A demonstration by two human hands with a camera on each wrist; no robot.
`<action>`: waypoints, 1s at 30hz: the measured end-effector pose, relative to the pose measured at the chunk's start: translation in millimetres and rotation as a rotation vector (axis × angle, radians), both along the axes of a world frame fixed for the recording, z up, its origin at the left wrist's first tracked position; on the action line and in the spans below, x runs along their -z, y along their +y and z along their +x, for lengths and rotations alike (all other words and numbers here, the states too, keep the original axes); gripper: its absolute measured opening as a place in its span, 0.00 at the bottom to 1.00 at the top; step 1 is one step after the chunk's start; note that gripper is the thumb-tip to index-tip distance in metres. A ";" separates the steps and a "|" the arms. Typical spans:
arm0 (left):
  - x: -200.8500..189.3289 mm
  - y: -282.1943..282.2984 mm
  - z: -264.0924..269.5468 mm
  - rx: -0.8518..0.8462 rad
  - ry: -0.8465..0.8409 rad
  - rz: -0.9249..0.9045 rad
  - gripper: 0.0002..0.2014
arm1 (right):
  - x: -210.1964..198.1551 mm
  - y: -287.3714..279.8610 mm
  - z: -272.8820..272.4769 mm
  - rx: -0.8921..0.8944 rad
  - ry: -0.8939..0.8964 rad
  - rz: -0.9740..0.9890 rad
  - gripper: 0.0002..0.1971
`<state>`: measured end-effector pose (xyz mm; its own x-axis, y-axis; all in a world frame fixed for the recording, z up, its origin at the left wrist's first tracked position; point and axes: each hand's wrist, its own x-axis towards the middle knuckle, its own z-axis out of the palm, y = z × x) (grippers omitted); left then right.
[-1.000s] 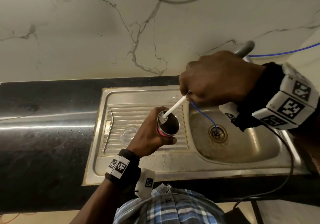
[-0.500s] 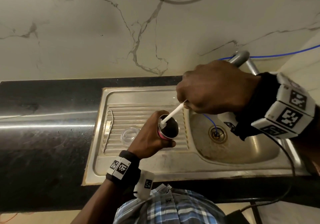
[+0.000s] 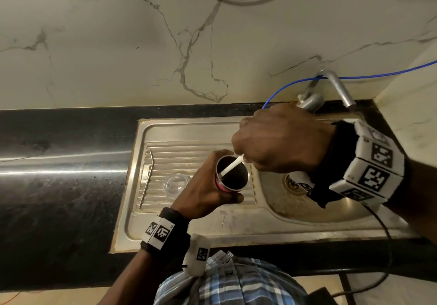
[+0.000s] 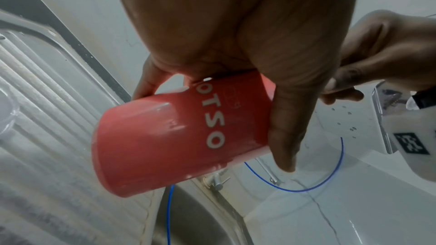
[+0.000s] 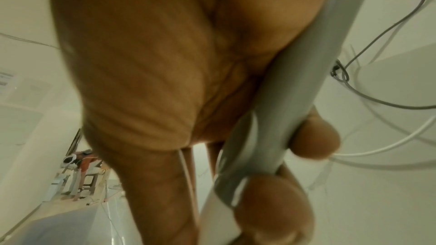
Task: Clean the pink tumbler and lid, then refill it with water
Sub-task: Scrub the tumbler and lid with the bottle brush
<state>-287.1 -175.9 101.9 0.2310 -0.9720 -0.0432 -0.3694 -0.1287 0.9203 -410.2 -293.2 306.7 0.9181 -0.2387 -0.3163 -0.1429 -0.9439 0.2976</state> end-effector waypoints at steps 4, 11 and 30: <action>7.2 3.2 11.4 -0.045 -0.019 0.017 0.44 | -19.3 -4.5 -5.7 0.017 -0.052 0.010 0.09; 0.2 0.4 7.2 -0.041 0.030 -0.014 0.47 | -12.2 13.4 1.0 -0.041 0.003 0.011 0.19; 11.2 10.0 11.7 -0.068 0.004 0.010 0.44 | 2.3 20.1 -1.7 -0.007 0.074 0.110 0.08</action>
